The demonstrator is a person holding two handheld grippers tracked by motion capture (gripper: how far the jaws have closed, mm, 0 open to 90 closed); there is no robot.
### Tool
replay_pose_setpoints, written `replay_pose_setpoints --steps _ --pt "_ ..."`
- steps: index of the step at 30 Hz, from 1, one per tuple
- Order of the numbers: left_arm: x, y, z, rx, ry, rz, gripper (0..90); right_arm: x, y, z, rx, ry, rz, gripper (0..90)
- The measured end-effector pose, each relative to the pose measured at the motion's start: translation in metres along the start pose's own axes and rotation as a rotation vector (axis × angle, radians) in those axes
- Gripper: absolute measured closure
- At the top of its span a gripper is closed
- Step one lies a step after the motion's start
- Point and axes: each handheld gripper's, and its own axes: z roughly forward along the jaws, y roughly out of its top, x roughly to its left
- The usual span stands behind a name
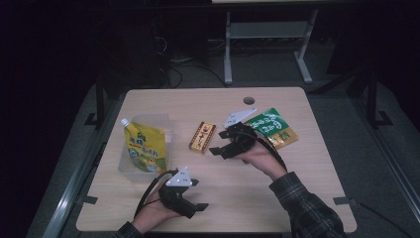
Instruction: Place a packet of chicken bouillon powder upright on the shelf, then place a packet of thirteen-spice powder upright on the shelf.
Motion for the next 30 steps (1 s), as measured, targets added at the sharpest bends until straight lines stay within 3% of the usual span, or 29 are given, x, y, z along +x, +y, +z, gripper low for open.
replay_pose_setpoints --steps 10,14,22,30 --pt "0.002 0.003 0.0 0.004 0.026 -0.027 14.3 -0.004 -0.038 -0.01 0.025 -0.05 0.047 26.0" --pt "0.003 0.006 0.005 0.001 0.051 -0.067 14.3 -0.005 -0.057 -0.015 0.038 -0.073 0.065 25.9" --pt "0.008 0.028 0.013 0.0 0.125 -0.084 14.3 -0.001 -0.096 -0.036 0.051 -0.095 0.107 25.5" --pt "0.027 0.049 0.022 0.006 0.218 -0.105 14.3 0.004 -0.13 -0.058 0.047 -0.111 0.142 25.4"
